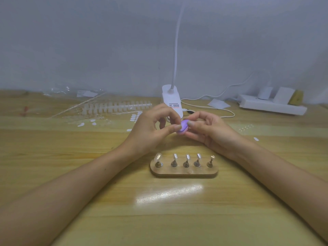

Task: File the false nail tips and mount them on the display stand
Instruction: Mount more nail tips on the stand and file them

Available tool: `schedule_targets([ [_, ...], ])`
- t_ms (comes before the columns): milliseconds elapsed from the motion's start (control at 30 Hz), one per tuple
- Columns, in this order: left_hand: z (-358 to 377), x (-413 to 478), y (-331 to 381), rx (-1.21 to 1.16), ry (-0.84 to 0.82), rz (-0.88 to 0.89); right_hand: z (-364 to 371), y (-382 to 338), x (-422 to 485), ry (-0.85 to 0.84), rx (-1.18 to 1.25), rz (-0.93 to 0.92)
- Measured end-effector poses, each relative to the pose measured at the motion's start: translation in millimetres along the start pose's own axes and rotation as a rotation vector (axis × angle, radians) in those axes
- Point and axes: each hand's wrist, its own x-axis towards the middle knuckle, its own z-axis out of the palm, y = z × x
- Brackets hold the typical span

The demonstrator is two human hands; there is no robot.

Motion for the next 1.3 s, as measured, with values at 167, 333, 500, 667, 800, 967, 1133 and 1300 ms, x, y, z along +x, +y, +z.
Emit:
schedule_targets([
  [167,0,0,1,-0.009,0.021,0.010,2,0,0,-0.095,-0.063,0.023],
  [333,0,0,-1,0.005,0.016,0.006,0,1,0,-0.119,-0.076,0.039],
  [500,1,0,-1,0.023,-0.012,0.021,-6,1,2,0.097,0.107,-0.035],
  [667,0,0,3,-0.029,0.014,-0.036,-10,-5,-4,0.012,-0.240,-0.056],
  [800,-2,1,9,-0.134,-0.042,-0.141,-17,-20,-7,0.015,-0.707,-0.045],
  [967,-5,4,17,-0.242,-0.108,-0.332,-5,-45,-14,0.034,-0.924,-0.358],
  [1133,-10,10,33,-0.265,-0.179,-0.379,15,-59,-27,-0.022,-0.983,-0.509],
  [1300,-12,10,49,-0.264,-0.208,-0.428,20,-62,-43,0.044,-1.040,-0.586],
])
